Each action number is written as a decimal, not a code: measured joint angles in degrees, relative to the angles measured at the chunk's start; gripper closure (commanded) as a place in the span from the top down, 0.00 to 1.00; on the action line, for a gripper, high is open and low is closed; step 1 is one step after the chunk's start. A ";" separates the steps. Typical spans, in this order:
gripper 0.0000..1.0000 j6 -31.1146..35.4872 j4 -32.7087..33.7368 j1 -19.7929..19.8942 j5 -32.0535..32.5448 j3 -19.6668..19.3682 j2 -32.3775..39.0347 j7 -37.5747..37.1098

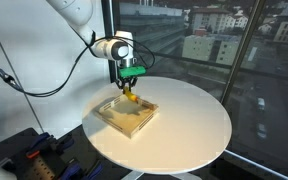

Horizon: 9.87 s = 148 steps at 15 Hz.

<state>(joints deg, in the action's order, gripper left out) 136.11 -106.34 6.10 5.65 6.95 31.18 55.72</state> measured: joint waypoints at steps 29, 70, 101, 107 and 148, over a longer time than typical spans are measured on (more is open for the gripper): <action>0.16 -4.11 15.85 6.68 -5.33 -5.30 7.21 -14.61; 0.16 -6.41 23.52 14.38 -8.53 -7.51 16.64 -18.74; 0.84 -7.50 29.42 14.39 -8.53 -7.28 22.64 -18.77; 1.00 -7.50 29.88 14.39 -8.53 -7.23 22.67 -18.77; 1.00 -7.76 34.27 6.16 -8.57 -3.50 17.46 -37.77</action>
<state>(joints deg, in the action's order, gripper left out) 128.34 -72.06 12.26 -2.92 3.45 48.64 17.95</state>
